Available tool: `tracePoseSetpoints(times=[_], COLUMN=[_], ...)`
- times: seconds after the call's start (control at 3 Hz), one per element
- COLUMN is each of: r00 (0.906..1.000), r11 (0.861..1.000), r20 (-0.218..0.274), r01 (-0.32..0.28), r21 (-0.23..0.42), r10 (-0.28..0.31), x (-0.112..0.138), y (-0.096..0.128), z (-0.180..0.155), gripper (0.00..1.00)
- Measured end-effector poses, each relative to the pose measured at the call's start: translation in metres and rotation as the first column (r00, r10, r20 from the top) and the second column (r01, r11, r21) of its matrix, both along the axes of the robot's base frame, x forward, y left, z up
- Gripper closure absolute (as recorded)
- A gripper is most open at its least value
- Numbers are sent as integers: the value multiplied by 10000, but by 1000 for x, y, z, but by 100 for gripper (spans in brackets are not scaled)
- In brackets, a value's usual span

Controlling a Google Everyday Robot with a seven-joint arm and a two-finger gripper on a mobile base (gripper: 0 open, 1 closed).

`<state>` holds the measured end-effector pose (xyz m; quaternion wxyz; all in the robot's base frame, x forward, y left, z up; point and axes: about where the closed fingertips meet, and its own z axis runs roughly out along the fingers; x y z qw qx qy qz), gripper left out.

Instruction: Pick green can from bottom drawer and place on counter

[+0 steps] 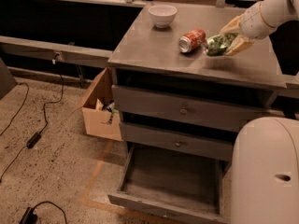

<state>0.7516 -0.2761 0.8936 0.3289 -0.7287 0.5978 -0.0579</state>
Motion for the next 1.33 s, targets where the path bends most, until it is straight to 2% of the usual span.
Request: tracePoseSetpoints(times=[0.33, 0.67, 1.0, 1.33], r00=[10000, 10000, 9993, 9787], r11=[10000, 9998, 9962, 9696], r20=[-32, -23, -54, 106], r01=[-18, 54, 379, 2018], r21=[6, 199, 782, 1382], r10=[19, -54, -376, -2051], x=[-1, -3, -13, -33], y=[-1, -8, -25, -90], z=[0, 0, 2, 17], gripper=[0, 0, 0, 0])
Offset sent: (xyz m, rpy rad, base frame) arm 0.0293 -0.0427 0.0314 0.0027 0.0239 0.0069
